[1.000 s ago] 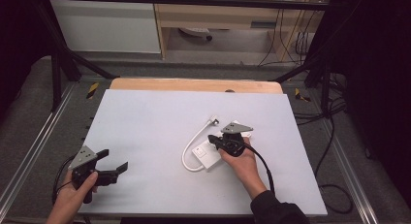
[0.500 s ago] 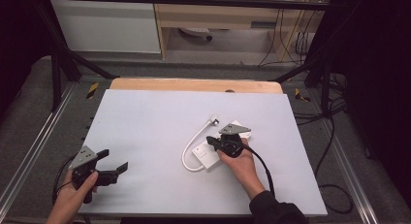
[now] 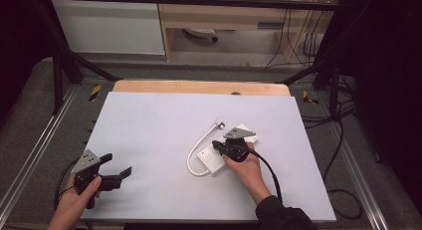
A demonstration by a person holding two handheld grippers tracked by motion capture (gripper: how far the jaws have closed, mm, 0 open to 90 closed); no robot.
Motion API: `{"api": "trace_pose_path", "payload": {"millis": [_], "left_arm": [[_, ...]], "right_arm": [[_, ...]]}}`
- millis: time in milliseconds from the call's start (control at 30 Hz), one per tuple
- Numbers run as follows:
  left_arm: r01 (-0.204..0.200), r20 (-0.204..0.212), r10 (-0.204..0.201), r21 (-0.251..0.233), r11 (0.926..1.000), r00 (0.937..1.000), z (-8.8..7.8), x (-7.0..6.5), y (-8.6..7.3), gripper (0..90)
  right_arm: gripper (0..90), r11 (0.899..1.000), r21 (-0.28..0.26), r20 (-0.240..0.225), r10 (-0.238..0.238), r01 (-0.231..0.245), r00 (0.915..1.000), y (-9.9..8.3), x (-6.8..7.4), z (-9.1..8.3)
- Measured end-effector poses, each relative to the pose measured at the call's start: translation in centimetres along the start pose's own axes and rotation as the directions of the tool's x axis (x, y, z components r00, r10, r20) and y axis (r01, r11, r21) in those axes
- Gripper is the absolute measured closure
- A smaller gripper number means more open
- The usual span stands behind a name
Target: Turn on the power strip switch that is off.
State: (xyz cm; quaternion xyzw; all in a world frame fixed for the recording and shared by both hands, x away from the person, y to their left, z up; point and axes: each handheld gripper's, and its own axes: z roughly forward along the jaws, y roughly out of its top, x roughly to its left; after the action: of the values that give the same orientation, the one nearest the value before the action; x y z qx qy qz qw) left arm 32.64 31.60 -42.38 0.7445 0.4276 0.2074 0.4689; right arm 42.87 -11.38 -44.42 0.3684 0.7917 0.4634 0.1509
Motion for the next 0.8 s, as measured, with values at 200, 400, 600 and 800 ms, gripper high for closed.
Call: {"api": "trace_pose_path", "payload": {"millis": [200,400,600,800], "left_arm": [[0.0,0.002,0.0,-0.001,1.0,1.0,0.0,0.01,0.01,8.0],[-0.006,-0.003,0.006,0.0,1.0,1.0,-0.04,0.03,0.01,8.0],[-0.009,-0.004,0.009,0.002,1.0,1.0,-0.05,0.03,0.01,8.0],[-0.009,-0.003,0.009,0.003,1.0,1.0,-0.02,0.02,0.0,8.1]], "right_arm": [[90.0,1.0,0.001,0.009,-0.002,0.002,1.0,-0.03,-0.05,0.21],[90.0,1.0,0.003,0.02,-0.006,0.006,0.9998,-0.07,-0.19,0.21],[90.0,1.0,-0.002,0.022,-0.01,0.01,0.9997,-0.15,-0.13,0.23],[90.0,1.0,-0.003,0.02,-0.003,0.003,0.9998,-0.19,-0.15,0.21]]}}
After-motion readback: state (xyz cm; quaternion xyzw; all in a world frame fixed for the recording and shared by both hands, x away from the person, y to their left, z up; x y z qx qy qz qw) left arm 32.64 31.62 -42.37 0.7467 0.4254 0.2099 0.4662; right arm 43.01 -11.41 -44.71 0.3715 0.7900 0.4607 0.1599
